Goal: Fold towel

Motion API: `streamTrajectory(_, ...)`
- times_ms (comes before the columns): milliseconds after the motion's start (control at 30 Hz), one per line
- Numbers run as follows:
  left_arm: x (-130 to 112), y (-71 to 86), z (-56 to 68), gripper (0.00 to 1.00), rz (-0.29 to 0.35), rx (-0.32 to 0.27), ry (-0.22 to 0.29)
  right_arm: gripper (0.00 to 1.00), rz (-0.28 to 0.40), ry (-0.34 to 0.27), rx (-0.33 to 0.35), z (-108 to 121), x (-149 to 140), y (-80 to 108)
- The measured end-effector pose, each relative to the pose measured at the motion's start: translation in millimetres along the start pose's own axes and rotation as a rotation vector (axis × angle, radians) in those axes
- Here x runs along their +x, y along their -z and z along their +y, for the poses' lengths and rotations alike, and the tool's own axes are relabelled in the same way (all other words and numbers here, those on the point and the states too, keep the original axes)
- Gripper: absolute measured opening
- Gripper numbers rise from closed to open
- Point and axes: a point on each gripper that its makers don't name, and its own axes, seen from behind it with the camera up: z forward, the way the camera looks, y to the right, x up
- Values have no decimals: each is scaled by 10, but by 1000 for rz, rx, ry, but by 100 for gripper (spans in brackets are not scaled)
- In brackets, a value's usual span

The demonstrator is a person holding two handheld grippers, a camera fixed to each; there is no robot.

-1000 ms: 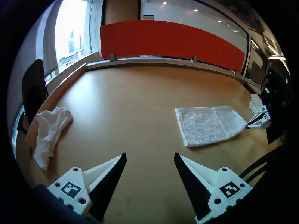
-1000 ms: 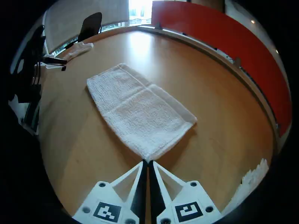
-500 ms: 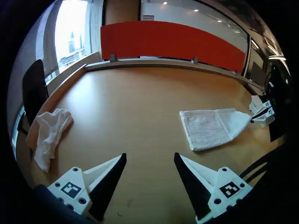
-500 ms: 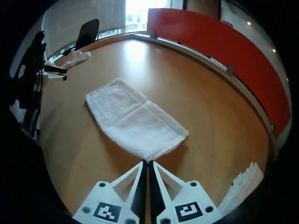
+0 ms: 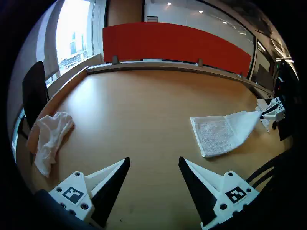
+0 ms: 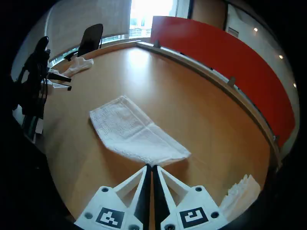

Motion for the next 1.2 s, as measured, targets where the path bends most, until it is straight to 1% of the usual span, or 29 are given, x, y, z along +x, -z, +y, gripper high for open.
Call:
streamTrajectory(267,-7,39,23,94,0,-2,1,3,29,43,13,-35,280,-28)
streamTrajectory(467,-11,82,28,94,5,-1,2,3,59,81,37,-102,561,-76)
streamTrajectory(700,12,143,16,94,18,4,21,3,82,132,82,-266,835,-194)
streamTrajectory(900,10,198,-23,94,23,12,21,3,93,173,125,-443,1025,-317)
streamTrajectory(1200,-23,262,-55,94,27,18,20,3,100,220,179,-679,1210,-483)
